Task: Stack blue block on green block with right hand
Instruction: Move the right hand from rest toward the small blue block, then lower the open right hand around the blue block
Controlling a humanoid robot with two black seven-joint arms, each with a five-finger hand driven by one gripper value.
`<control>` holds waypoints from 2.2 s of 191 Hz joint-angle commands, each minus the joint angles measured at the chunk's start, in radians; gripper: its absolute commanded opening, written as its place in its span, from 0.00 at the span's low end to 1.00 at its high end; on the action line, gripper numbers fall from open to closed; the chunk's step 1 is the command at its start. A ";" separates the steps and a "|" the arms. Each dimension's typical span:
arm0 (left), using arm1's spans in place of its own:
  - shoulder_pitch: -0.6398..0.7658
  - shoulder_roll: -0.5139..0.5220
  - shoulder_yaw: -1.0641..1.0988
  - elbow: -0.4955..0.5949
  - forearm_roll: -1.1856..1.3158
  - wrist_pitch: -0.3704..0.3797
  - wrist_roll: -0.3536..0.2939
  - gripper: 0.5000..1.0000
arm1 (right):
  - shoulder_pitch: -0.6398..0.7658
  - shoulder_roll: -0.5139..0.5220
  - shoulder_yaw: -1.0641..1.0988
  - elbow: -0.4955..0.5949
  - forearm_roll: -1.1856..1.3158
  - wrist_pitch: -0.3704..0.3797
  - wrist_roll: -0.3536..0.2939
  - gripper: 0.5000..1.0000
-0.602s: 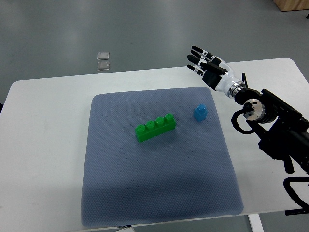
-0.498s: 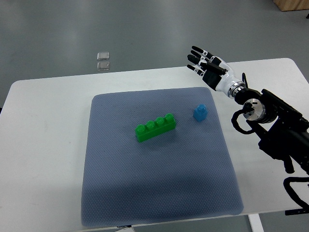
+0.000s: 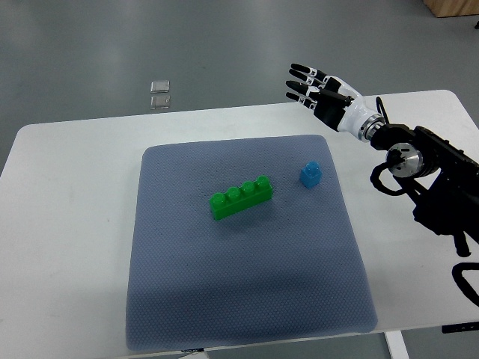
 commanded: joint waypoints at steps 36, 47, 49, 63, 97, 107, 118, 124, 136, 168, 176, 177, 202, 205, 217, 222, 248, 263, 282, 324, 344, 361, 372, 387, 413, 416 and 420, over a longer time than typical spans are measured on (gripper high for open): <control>0.000 0.000 0.001 -0.010 0.000 0.000 0.000 1.00 | 0.148 -0.264 -0.280 0.173 -0.519 0.202 -0.006 0.84; 0.000 0.000 0.001 -0.013 0.000 -0.002 0.000 1.00 | 0.174 -0.334 -0.300 0.271 -0.621 0.242 -0.003 0.84; 0.000 0.000 0.001 -0.013 0.000 -0.002 0.000 1.00 | 0.179 -0.344 -0.303 0.286 -0.635 0.242 -0.002 0.84; 0.000 0.000 0.001 -0.015 0.000 -0.002 0.000 1.00 | 0.205 -0.391 -0.338 0.357 -0.710 0.242 0.006 0.84; -0.005 0.000 0.001 -0.016 0.000 -0.002 0.000 1.00 | 0.245 -0.413 -0.455 0.432 -0.871 0.242 0.011 0.84; -0.008 0.000 0.001 -0.015 0.000 -0.002 0.000 1.00 | 0.239 -0.405 -0.468 0.432 -0.907 0.223 0.017 0.84; -0.008 0.000 0.001 -0.015 0.000 -0.002 0.000 1.00 | 0.229 -0.397 -0.470 0.431 -0.939 0.189 0.021 0.84; -0.008 0.000 0.001 -0.015 0.000 -0.002 0.000 1.00 | 0.222 -0.387 -0.470 0.429 -0.957 0.168 0.021 0.84; -0.008 0.000 0.001 -0.016 0.000 -0.002 0.000 1.00 | 0.210 -0.358 -0.470 0.421 -0.982 0.117 0.020 0.84; -0.008 0.000 0.001 -0.015 0.000 -0.002 0.000 1.00 | 0.206 -0.324 -0.476 0.371 -1.014 0.070 0.011 0.83; -0.008 0.000 0.003 -0.015 0.000 -0.002 0.000 1.00 | 0.206 -0.321 -0.476 0.365 -1.014 0.070 0.009 0.83; -0.008 0.000 0.001 -0.013 0.000 -0.002 0.000 1.00 | 0.206 -0.321 -0.476 0.363 -1.016 0.070 0.009 0.83; -0.008 0.000 0.003 -0.013 0.000 -0.002 0.000 1.00 | 0.194 -0.301 -0.487 0.352 -1.019 0.071 0.009 0.84; -0.008 0.000 0.003 -0.013 0.000 -0.002 0.000 1.00 | 0.194 -0.301 -0.488 0.349 -1.019 0.071 0.009 0.83; -0.008 0.000 0.003 -0.013 0.000 -0.002 0.000 1.00 | 0.194 -0.284 -0.496 0.325 -1.026 0.071 0.009 0.84; -0.008 0.000 0.003 -0.013 0.000 -0.002 0.000 1.00 | 0.194 -0.278 -0.499 0.317 -1.031 0.071 0.009 0.84; -0.008 0.000 0.003 -0.010 0.000 -0.002 0.000 1.00 | 0.191 -0.249 -0.508 0.291 -1.042 0.067 0.009 0.83; -0.008 0.000 0.001 -0.008 0.000 -0.002 0.000 1.00 | 0.185 -0.236 -0.510 0.280 -1.042 0.053 0.009 0.83; -0.008 0.000 0.001 -0.007 0.000 -0.002 0.000 1.00 | 0.180 -0.235 -0.511 0.251 -1.052 0.044 0.007 0.83; -0.008 0.000 0.003 -0.007 0.000 -0.002 0.000 1.00 | 0.160 -0.206 -0.511 0.220 -1.098 0.022 0.009 0.79; -0.008 0.000 0.003 -0.007 0.000 -0.002 0.000 1.00 | 0.154 -0.196 -0.511 0.214 -1.106 0.018 0.009 0.74; -0.008 0.000 0.003 -0.007 0.000 -0.002 0.000 1.00 | 0.151 -0.195 -0.511 0.214 -1.106 0.018 0.009 0.72; -0.008 0.000 0.003 -0.005 -0.002 -0.002 0.000 1.00 | 0.151 -0.195 -0.510 0.211 -1.106 0.016 0.009 0.68; -0.008 0.000 0.003 -0.005 -0.002 -0.002 0.000 1.00 | 0.151 -0.195 -0.511 0.211 -1.106 0.010 0.009 0.64; -0.008 0.000 0.003 -0.005 0.000 0.000 0.000 1.00 | 0.150 -0.195 -0.511 0.210 -1.108 -0.004 0.009 0.57; -0.008 0.000 0.003 -0.005 0.000 -0.002 0.000 1.00 | 0.150 -0.195 -0.511 0.210 -1.109 -0.004 0.009 0.56; -0.008 0.000 0.003 -0.005 0.000 -0.002 0.000 1.00 | 0.150 -0.195 -0.511 0.210 -1.112 -0.004 0.009 0.54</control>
